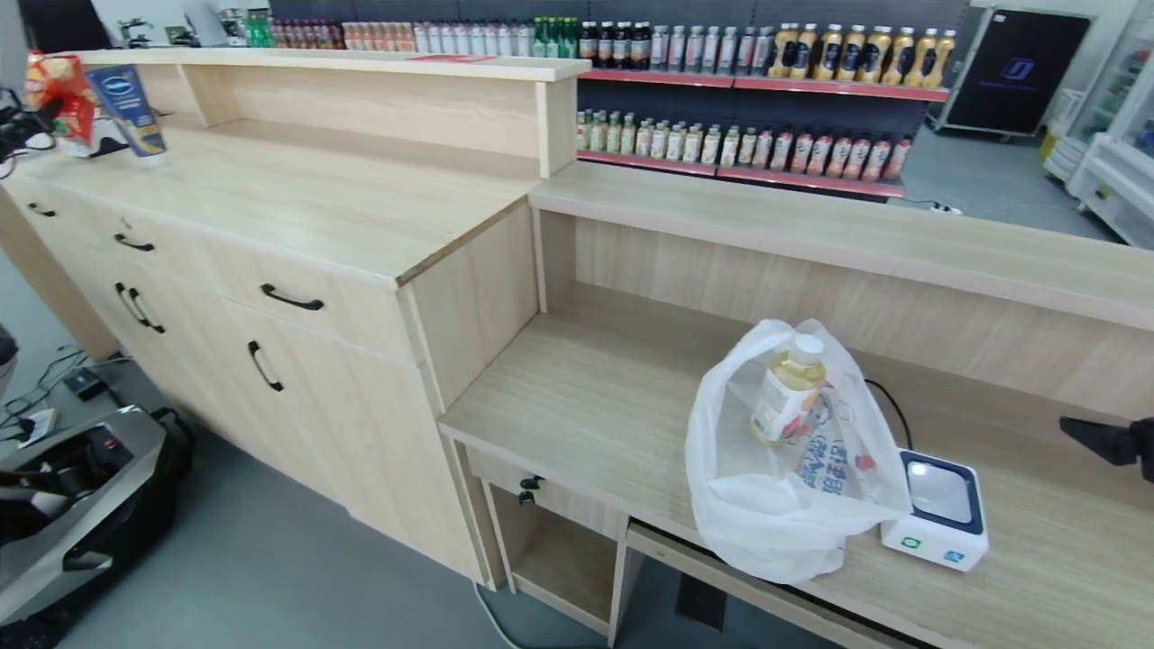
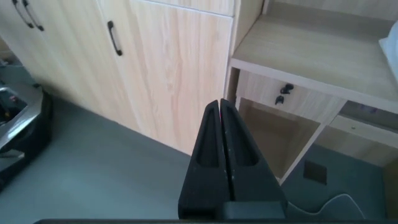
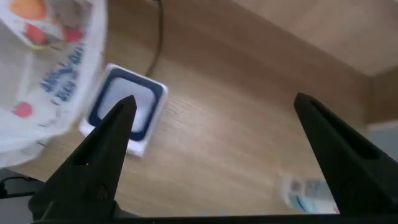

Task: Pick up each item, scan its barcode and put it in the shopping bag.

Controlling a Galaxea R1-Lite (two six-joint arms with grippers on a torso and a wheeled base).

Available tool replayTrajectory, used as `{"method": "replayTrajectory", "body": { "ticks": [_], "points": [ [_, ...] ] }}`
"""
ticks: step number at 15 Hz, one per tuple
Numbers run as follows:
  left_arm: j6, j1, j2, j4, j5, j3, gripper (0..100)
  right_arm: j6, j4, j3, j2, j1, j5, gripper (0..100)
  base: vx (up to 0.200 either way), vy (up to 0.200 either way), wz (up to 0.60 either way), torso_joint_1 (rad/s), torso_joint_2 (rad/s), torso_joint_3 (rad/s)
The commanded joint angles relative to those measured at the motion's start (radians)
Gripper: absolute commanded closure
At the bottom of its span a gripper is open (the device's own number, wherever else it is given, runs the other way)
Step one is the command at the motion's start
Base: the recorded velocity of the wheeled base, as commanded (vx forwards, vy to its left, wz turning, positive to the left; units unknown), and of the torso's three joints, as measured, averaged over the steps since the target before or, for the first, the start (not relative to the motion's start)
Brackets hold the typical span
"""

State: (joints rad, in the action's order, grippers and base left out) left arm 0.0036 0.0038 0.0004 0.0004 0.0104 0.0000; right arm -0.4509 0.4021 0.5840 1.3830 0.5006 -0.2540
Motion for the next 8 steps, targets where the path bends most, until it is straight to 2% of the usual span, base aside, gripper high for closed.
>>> {"method": "replayTrajectory", "body": {
  "ticks": [1, 2, 5, 7, 8],
  "points": [
    [-0.001, 0.001, 0.000, 0.000, 0.000, 0.000, 100, -0.002, -0.049, -0.007, -0.065, 0.095, 0.018, 0, 0.000, 0.000, -0.60, 0.002, 0.00, -0.007],
    [0.001, 0.001, 0.000, 0.000, 0.000, 0.000, 100, -0.003, -0.103, -0.009, -0.081, 0.171, 0.036, 0, 0.000, 0.000, -0.60, -0.002, 0.01, 0.002],
    [0.001, 0.001, 0.000, 0.000, 0.000, 0.000, 100, -0.003, -0.101, -0.012, -0.036, 0.257, 0.078, 0, 0.000, 0.000, -0.60, 0.001, 0.00, 0.005],
    [0.001, 0.001, 0.000, 0.000, 0.000, 0.000, 100, 0.001, -0.060, -0.007, 0.050, 0.334, 0.024, 0, 0.000, 0.000, 0.00, 0.000, 0.00, 0.000],
    [-0.001, 0.001, 0.000, 0.000, 0.000, 0.000, 100, 0.001, -0.016, -0.010, 0.100, 0.369, -0.070, 0, 0.000, 0.000, 0.00, 0.000, 0.00, 0.000]
  ]
}}
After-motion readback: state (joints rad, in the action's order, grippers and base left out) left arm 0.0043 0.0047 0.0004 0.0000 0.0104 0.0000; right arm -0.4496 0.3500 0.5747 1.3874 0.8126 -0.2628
